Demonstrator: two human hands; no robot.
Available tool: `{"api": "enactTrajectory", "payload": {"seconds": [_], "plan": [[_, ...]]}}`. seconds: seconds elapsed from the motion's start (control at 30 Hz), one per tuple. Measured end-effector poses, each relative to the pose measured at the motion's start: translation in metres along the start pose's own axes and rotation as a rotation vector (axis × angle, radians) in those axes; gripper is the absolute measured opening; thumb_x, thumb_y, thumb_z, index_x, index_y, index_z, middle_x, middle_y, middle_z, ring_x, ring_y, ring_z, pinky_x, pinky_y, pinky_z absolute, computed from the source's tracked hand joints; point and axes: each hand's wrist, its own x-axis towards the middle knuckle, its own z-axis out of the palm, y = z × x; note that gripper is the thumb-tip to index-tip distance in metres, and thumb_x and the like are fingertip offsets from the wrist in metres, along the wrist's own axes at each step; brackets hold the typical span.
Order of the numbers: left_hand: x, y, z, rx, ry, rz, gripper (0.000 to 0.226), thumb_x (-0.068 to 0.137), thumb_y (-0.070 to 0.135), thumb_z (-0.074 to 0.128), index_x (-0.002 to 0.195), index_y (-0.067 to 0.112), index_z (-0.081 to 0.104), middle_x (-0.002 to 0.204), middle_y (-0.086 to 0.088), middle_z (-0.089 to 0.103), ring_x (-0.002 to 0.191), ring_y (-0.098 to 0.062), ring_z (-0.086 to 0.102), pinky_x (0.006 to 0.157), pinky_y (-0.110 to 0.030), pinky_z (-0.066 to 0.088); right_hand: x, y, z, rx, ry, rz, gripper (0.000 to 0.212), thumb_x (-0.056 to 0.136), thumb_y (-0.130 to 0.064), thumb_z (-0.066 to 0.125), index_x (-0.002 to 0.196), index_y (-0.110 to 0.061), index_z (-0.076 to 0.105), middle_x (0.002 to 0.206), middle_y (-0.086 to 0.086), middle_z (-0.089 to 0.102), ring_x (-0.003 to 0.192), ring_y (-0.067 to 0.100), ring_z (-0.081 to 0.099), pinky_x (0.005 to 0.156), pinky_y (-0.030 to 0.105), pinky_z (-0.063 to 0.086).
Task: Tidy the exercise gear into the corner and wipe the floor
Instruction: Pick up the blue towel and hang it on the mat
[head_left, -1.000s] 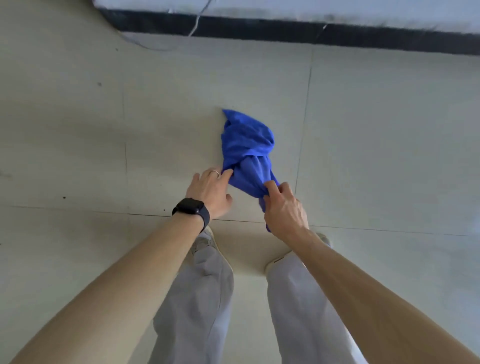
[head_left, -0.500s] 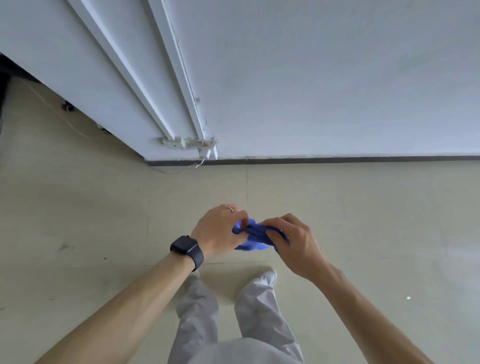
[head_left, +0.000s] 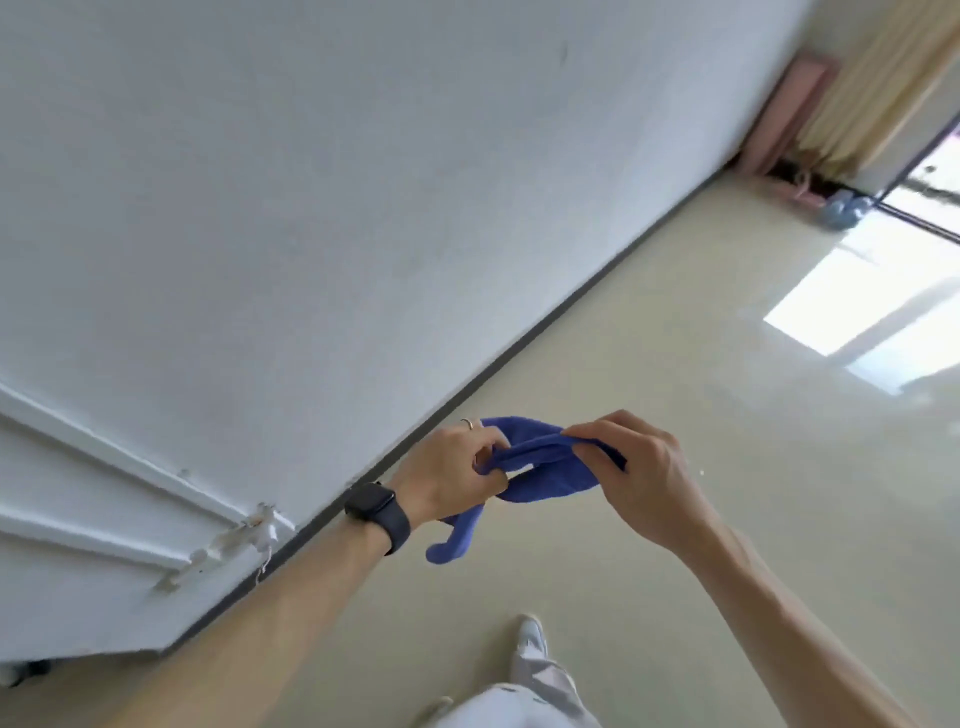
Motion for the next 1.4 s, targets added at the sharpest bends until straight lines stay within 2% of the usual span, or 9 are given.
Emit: {"api": "enactTrajectory", "payload": {"seconds": [0.17,0.33,0.53,0.8,0.9,1.0,1.2,1.33,1.4], "plan": [[0.045,0.075,-0.010,0.132,-0.064,0.256,0.036,0.077,0.067,0.059,0.093,0.034,0.059,0.097,0.016,0.060,0.088,-0.005,0.059,0.075,-0.034,0.054,-0.044,0.011,-0.065,-0.100,0.242,0.122,0.023,0.093,-0.011,0.065,0.103,-0.028,0.077,0.096,-0.014,0.068,0.082,0.005,0.061,0.072,0.012,0.044],[0.089,0.185,-0.005,0.167,-0.180,0.427,0.028,0.080,0.057,0.073,0.086,0.035,0.056,0.080,0.016,0.067,0.074,-0.005,0.066,0.071,-0.036,0.059,-0.084,0.032,-0.146,-0.240,0.497,0.213,0.015,0.090,-0.014,0.071,0.097,-0.025,0.078,0.088,-0.012,0.072,0.081,0.010,0.061,0.074,0.008,0.041],[0.131,0.318,0.038,0.243,-0.215,0.655,0.010,0.089,0.033,0.071,0.096,0.030,0.064,0.089,0.015,0.068,0.075,-0.005,0.064,0.077,-0.034,0.057,-0.128,0.087,-0.245,-0.319,0.694,0.366,0.014,0.091,-0.021,0.068,0.096,-0.031,0.076,0.086,-0.028,0.063,0.082,0.002,0.057,0.077,0.007,0.037],[0.179,0.501,0.108,0.122,-0.107,0.813,0.007,0.085,0.028,0.072,0.086,0.033,0.069,0.082,0.012,0.070,0.072,-0.009,0.065,0.068,-0.027,0.056,-0.127,0.169,-0.373,-0.086,0.561,0.394,0.029,0.093,-0.041,0.063,0.120,-0.048,0.055,0.096,-0.028,0.066,0.080,-0.003,0.065,0.069,0.017,0.054],[0.200,0.550,0.134,0.160,-0.086,0.872,0.006,0.089,0.026,0.070,0.094,0.027,0.070,0.089,0.007,0.070,0.074,-0.014,0.064,0.069,-0.029,0.055,-0.116,0.201,-0.419,-0.113,0.573,0.351,0.012,0.094,-0.038,0.066,0.105,-0.040,0.067,0.082,-0.020,0.068,0.074,-0.001,0.064,0.063,0.018,0.051],[0.233,0.573,0.155,0.200,-0.067,0.876,0.006,0.091,0.027,0.068,0.097,0.027,0.069,0.091,0.008,0.068,0.074,-0.010,0.061,0.072,-0.028,0.054,-0.104,0.239,-0.460,-0.201,0.623,0.300,0.013,0.096,-0.022,0.061,0.085,-0.026,0.069,0.077,-0.016,0.064,0.073,0.004,0.059,0.063,0.015,0.042],[0.326,0.606,0.201,0.198,-0.051,0.843,0.015,0.087,0.022,0.064,0.101,0.027,0.062,0.090,0.009,0.062,0.078,-0.013,0.062,0.074,-0.030,0.055,-0.048,0.307,-0.522,-0.312,0.590,0.214,0.010,0.105,-0.018,0.041,0.097,-0.019,0.047,0.099,-0.007,0.050,0.081,0.007,0.053,0.071,0.013,0.038],[0.408,0.622,0.240,0.141,-0.163,0.736,0.017,0.087,0.030,0.064,0.103,0.029,0.058,0.093,0.014,0.063,0.083,-0.009,0.063,0.074,-0.033,0.056,-0.004,0.369,-0.563,-0.354,0.553,0.218,0.010,0.106,-0.018,0.037,0.098,-0.025,0.038,0.115,-0.007,0.047,0.089,0.014,0.056,0.081,0.023,0.046],[0.452,0.627,0.257,0.155,-0.246,0.702,0.018,0.089,0.032,0.063,0.107,0.027,0.061,0.094,0.015,0.065,0.084,-0.009,0.064,0.077,-0.033,0.057,0.017,0.402,-0.587,-0.354,0.574,0.259,0.008,0.106,-0.020,0.038,0.100,-0.025,0.040,0.110,-0.009,0.048,0.089,0.013,0.056,0.080,0.016,0.044]]}}
